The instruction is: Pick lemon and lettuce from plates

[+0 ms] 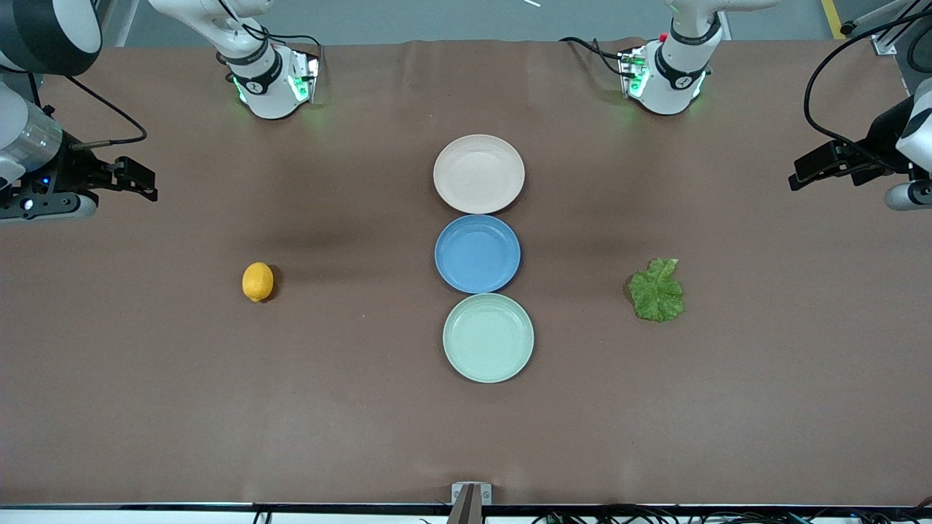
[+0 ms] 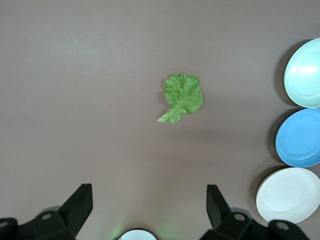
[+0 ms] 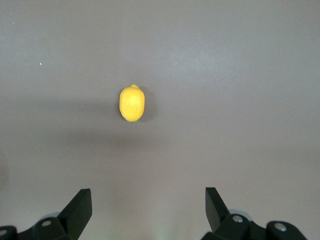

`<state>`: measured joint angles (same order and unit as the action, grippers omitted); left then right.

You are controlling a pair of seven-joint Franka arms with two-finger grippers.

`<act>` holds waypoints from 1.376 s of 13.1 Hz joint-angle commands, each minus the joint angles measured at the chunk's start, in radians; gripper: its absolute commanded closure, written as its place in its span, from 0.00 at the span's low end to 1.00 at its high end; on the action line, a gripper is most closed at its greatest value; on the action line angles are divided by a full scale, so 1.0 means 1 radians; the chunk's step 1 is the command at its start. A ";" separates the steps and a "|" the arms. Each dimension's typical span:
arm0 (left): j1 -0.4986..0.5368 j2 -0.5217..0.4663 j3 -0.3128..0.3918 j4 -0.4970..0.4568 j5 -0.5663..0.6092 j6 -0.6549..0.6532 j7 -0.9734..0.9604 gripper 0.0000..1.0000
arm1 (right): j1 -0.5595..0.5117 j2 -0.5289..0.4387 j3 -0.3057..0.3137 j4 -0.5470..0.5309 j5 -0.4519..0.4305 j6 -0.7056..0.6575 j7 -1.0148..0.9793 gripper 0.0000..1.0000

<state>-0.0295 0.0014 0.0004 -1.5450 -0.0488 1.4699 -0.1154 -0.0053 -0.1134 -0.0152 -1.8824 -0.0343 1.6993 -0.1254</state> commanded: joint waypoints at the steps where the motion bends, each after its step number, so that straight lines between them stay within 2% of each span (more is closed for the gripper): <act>1: 0.000 -0.021 0.004 0.006 -0.009 -0.005 0.013 0.00 | -0.013 -0.034 0.009 -0.038 0.026 0.026 0.013 0.00; 9: 0.000 -0.035 0.003 0.029 0.000 -0.006 0.014 0.00 | -0.030 -0.032 0.008 -0.038 0.091 0.053 0.007 0.00; 18: -0.007 -0.032 0.003 0.028 0.012 0.029 0.017 0.00 | -0.019 -0.034 0.017 -0.026 0.063 0.076 0.000 0.00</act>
<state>-0.0298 -0.0226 0.0010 -1.5186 -0.0479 1.4885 -0.1119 -0.0139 -0.1157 -0.0116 -1.8840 0.0379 1.7648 -0.1237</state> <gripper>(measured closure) 0.000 0.000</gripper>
